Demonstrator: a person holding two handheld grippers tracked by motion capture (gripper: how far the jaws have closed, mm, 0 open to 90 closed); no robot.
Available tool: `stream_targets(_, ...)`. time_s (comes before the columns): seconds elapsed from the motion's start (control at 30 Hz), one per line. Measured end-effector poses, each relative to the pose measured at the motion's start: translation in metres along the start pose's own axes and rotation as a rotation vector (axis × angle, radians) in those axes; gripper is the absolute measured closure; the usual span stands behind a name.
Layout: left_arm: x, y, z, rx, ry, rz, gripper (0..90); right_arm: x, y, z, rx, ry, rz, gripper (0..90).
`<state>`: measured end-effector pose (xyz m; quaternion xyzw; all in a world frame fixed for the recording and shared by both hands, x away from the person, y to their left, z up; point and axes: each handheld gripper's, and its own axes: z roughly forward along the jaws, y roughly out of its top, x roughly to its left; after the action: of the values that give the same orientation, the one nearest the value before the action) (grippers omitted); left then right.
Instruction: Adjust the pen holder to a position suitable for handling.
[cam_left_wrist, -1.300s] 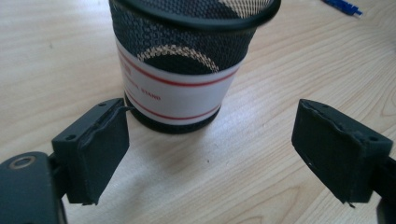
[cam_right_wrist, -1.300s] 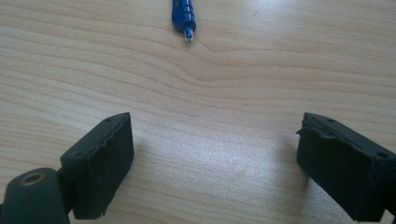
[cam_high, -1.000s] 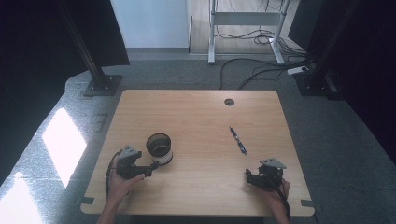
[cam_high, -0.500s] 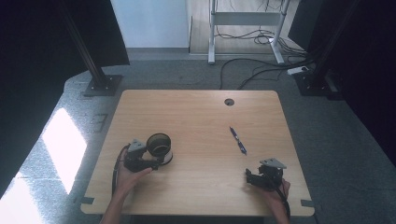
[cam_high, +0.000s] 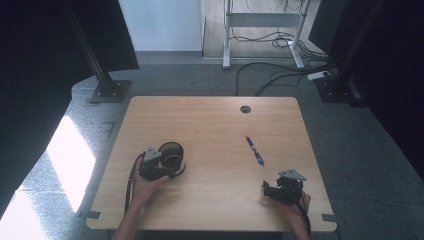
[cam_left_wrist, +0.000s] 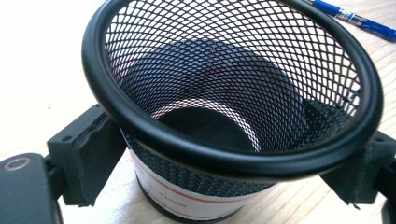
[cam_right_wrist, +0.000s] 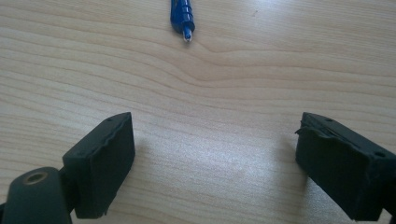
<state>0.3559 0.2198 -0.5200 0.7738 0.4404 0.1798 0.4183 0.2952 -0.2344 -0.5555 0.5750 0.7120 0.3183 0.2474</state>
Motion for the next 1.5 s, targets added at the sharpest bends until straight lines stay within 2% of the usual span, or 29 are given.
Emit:
stream_targets(0.1, -0.002, 0.000, -0.001, -0.004, 0.010, 0.016, 10.4, 0.000, 0.000, 0.000, -0.001, -0.001, 0.001, 11.0)
stream_targets(0.33, -0.003, 0.000, -0.005, 0.000, 0.023, 0.018, 10.6, 0.000, 0.000, 0.000, 0.000, -0.001, 0.001, 11.0)
stream_targets(0.57, -0.007, 0.002, -0.017, -0.034, 0.013, 0.024, 10.7, 0.000, 0.000, 0.000, 0.000, -0.001, 0.000, 11.0)
stream_targets(0.93, -0.008, 0.004, -0.030, -0.067, 0.003, 0.010, 10.8, -0.001, 0.001, 0.001, 0.001, 0.000, 0.001, 11.0)
stream_targets(1.33, -0.012, 0.005, -0.035, -0.081, -0.005, 0.010, 10.8, -0.001, 0.001, 0.001, 0.002, 0.000, 0.001, 11.0)
stream_targets(1.5, -0.015, 0.007, -0.036, -0.088, -0.008, 0.022, 10.8, -0.001, 0.001, 0.001, 0.002, 0.001, 0.001, 11.0)
